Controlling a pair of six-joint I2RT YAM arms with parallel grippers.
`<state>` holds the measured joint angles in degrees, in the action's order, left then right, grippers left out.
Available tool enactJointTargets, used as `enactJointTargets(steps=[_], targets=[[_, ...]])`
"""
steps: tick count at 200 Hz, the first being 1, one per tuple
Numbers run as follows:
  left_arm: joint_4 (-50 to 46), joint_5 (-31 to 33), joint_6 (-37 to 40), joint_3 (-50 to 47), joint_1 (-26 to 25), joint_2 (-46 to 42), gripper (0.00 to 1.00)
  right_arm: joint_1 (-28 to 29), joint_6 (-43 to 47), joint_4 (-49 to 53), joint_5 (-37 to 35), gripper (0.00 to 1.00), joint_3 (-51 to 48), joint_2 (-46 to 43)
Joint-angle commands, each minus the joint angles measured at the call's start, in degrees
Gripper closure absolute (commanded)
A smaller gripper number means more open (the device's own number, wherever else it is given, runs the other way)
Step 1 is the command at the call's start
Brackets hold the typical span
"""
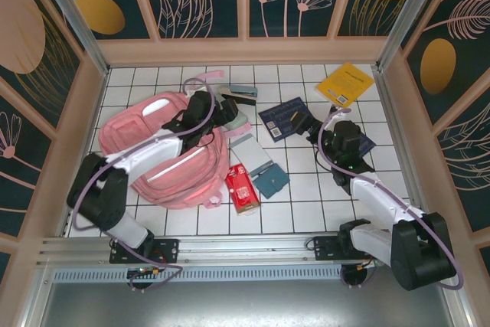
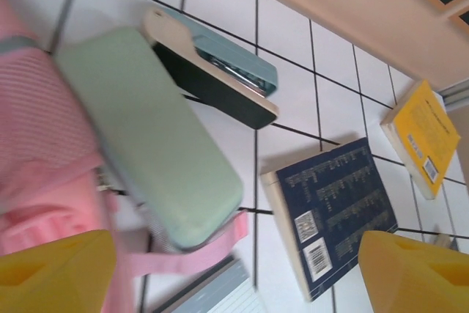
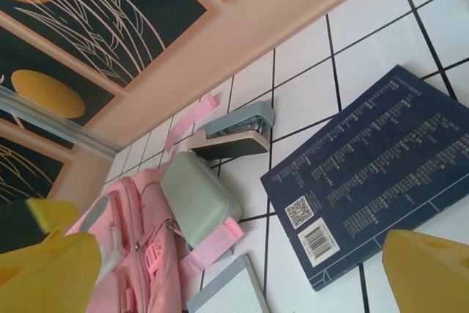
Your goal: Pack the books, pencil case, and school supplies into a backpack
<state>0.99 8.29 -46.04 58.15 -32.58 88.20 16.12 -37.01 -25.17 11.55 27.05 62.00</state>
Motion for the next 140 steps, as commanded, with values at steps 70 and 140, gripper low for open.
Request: enactJointTargets(steps=[70,140], targets=[[-8.6,-0.9,7.0,-14.3,-0.1,-15.3,0.40,8.5,3.6,-4.0,4.6,0.02,4.5,9.6],[-10.9,0.3,11.8,-12.4,-9.0,-8.7,0.54,9.8,4.1,-3.3,4.3,0.01,5.6,12.0]])
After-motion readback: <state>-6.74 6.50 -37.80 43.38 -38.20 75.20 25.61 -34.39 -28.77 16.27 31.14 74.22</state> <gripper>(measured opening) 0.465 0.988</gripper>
